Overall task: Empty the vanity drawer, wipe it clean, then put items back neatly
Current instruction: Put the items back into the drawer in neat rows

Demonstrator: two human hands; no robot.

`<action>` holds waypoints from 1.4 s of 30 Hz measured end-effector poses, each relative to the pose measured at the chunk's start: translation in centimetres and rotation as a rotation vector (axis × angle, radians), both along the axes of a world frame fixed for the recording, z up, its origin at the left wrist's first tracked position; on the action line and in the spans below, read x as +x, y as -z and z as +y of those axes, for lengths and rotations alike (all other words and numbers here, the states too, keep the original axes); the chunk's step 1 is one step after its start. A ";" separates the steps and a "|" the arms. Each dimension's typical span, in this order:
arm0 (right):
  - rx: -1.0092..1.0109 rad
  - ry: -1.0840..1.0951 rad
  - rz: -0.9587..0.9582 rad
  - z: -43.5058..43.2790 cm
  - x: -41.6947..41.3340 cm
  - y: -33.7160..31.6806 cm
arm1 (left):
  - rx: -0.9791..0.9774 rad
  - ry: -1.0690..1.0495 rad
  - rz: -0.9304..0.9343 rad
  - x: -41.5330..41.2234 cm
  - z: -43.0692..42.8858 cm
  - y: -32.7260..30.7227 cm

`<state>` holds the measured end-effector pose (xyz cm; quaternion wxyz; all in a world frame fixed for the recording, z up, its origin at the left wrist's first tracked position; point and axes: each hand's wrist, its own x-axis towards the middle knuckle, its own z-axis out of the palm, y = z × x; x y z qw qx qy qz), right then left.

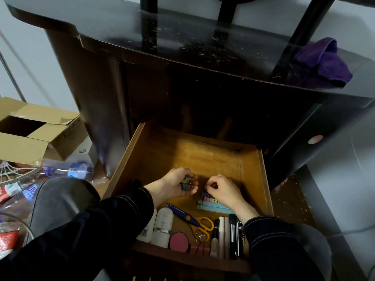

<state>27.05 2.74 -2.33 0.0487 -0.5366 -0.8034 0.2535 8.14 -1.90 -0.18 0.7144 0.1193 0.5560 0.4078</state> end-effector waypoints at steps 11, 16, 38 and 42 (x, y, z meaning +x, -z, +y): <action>0.016 -0.002 -0.020 0.7 0.8 0.0 | -0.007 -0.011 0.011 0.1 0.0 -0.3; 0.015 -0.036 -0.060 0.6 1.0 -0.1 | -0.012 -0.016 0.010 0.0 0.0 -0.4; 0.117 0.049 0.143 -0.3 0.2 -1.5 | -0.070 0.017 -0.107 0.0 -0.6 -1.5; 0.066 -0.048 0.313 -1.8 -1.0 -2.9 | -0.077 0.066 -0.180 0.4 -0.7 -2.0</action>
